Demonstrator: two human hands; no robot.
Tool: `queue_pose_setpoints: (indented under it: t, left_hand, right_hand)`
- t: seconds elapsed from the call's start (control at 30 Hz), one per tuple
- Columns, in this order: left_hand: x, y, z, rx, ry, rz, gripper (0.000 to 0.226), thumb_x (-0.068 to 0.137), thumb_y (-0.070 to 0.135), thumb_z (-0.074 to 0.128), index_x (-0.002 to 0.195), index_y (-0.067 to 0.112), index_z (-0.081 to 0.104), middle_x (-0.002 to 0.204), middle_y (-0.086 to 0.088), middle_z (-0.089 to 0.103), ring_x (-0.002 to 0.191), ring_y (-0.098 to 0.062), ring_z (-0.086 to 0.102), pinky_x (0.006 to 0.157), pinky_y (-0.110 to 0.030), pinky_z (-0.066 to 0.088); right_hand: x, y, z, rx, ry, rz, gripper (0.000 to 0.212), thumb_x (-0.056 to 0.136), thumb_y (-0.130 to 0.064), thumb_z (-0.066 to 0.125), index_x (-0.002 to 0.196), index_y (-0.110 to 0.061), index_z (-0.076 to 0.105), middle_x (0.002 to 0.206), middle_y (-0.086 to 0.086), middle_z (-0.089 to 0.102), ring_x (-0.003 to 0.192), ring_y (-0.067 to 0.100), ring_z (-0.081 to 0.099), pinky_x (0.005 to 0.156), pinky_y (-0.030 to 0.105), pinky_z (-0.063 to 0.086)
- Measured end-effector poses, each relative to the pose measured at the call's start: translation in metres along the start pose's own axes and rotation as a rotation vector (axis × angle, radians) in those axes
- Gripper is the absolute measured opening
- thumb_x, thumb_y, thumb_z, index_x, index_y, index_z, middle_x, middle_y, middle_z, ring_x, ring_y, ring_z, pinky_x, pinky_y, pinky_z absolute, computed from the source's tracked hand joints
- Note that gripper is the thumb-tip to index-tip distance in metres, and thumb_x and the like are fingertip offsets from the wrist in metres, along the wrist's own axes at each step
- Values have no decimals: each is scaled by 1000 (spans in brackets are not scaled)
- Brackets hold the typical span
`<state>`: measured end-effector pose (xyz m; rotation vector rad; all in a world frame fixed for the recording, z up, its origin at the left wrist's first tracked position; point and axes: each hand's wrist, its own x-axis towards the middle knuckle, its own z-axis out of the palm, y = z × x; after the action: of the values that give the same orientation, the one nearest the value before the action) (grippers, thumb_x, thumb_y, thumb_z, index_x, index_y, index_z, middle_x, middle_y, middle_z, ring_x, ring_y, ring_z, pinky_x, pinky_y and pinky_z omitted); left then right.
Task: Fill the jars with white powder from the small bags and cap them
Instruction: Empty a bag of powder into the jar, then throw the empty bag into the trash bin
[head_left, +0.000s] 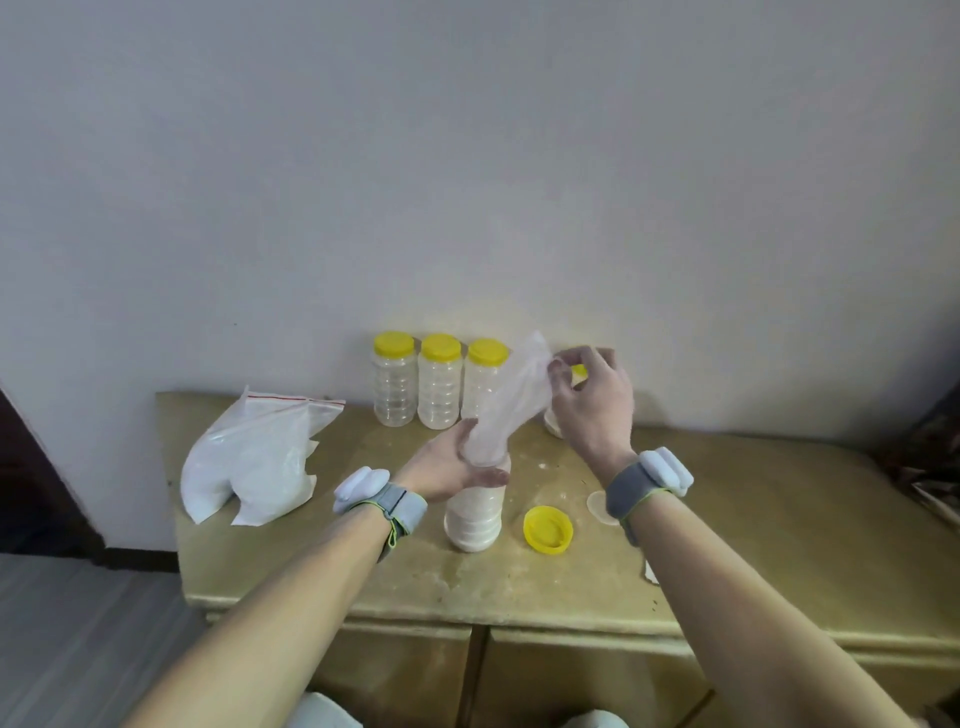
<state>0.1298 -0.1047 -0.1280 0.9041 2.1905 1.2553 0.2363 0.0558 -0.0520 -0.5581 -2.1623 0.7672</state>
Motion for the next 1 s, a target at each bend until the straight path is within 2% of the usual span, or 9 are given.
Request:
queue_pose_setpoints:
  t: [0.1,0.2,0.33,0.47,0.67,0.73,0.87,0.93,1.0]
  left_hand:
    - [0,-1,0,-20,-14,-6,83,65,41,92,137,33,51,130,11,62,123,-13,56,108,-37,43]
    - [0,0,-1,-15,-9,-19,92,59,49,92,139,34,50,129,11,63,121,-14,57,108,-39,44]
    - [1,-1,-2,-13,-19,-27,96,53,51,93,138,33,52,126,13,65,120,-12,58,107,-39,46]
    - [1,-1,-7,-50,-1,-54,98,42,54,91,130,30,56,124,12,66,116,-9,61,106,-33,47]
    - [0,3,-11,-123,29,-8,73,64,23,95,125,29,55,117,16,66,111,-2,61,95,-21,48]
    - [0,6,-10,-112,54,9,64,66,25,94,117,34,56,114,17,67,109,-2,63,96,-23,50]
    - [4,21,-6,-19,195,28,69,64,47,85,125,31,58,115,12,69,108,-9,65,98,-33,52]
    - [5,28,-6,20,261,33,58,63,50,78,117,33,64,110,12,72,105,-10,67,96,-33,53]
    - [5,36,-6,74,302,39,53,69,47,77,119,31,66,108,11,73,104,-11,67,91,-30,53]
  right_hand:
    - [-4,4,4,-60,-265,-88,7,91,-25,63,92,-26,70,108,-4,61,96,18,59,86,30,45]
    - [0,4,2,60,6,1,9,92,-24,60,94,-22,69,104,-4,60,84,14,58,84,28,44]
    - [-3,8,2,30,-326,64,6,90,-21,64,87,-24,67,97,0,69,91,18,63,77,24,44]
    - [-2,27,1,333,106,423,19,86,-41,57,86,-23,63,86,1,73,81,25,69,84,43,56]
    - [-34,57,18,508,83,696,14,89,-24,60,94,-11,65,70,4,70,54,13,64,76,46,61]
    - [-45,64,23,506,51,748,11,92,-20,61,93,-9,63,73,6,68,56,17,64,71,44,62]
    - [-61,72,27,461,-59,784,10,95,-21,63,89,-13,60,83,6,66,60,17,66,51,28,55]
    - [-67,76,29,410,-161,773,10,95,-24,64,91,-15,61,88,6,67,65,15,66,56,30,56]
    - [-70,80,28,306,-222,727,15,92,-28,66,101,-16,62,101,3,67,83,18,66,78,39,58]
